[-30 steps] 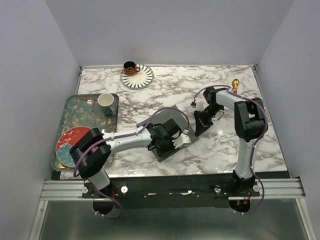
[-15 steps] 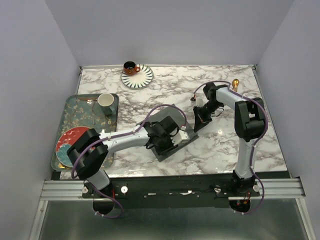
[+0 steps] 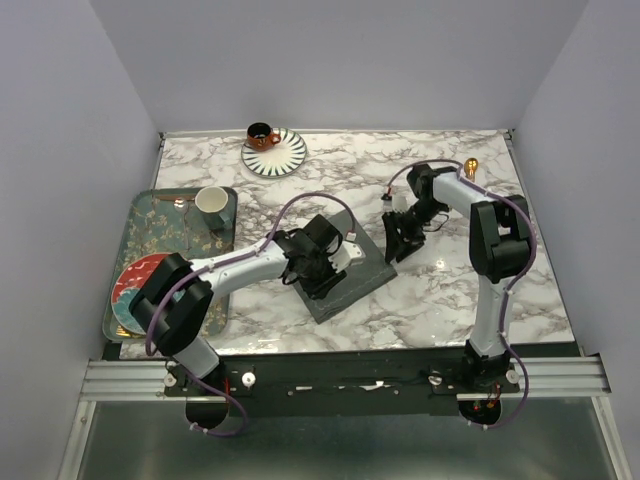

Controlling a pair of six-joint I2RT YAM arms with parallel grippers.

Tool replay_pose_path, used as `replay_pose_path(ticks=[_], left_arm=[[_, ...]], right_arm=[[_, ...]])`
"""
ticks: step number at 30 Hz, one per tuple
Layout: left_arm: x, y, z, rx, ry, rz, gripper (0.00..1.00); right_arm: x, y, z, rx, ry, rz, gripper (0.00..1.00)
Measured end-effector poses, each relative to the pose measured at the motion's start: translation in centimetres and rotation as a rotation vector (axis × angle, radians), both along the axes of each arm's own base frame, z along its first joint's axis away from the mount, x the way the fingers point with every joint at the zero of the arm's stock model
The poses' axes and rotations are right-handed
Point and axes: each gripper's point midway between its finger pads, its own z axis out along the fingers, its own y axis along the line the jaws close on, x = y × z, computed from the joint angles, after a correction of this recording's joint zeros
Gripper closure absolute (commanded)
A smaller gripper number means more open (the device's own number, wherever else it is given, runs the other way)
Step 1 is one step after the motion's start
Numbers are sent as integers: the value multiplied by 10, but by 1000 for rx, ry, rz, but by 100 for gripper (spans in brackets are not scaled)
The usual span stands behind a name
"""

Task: Fold the napkin into a case and place the utensils inside
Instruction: Smooth out the square-folded napkin at the center of the board.

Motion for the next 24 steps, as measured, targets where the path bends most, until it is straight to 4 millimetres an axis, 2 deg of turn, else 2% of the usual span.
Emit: replay_pose_path(ticks=[5,12,15,18,20,21,22,23,24], left_arm=[[-2,-7,-31,55,70,-32,60],[4,-66,-32,19,84,-122,64],[5,-91,-29,-13,91,-148,63],[4,-104,-28,-39,97,-152,51],[3,-104,-23,-56,105,-139,36],[3,-102,-17,-70,104,-127,30],[5,-99,-7,-87,105,-108,9],[8,-97,3,-106,96,-92,1],[17,-95,24,-148,67,-65,1]], right_arm=[[21,-5,31,34,-107,-16,19],[52,-32,108,129,-327,-126,13],[59,-42,128,152,-382,-159,9],[62,-52,138,164,-412,-189,3],[63,-53,142,168,-425,-187,0],[64,-53,146,171,-441,-183,0],[67,-53,152,176,-463,-180,0],[70,-52,157,179,-488,-177,0],[73,-52,168,187,-529,-172,0]])
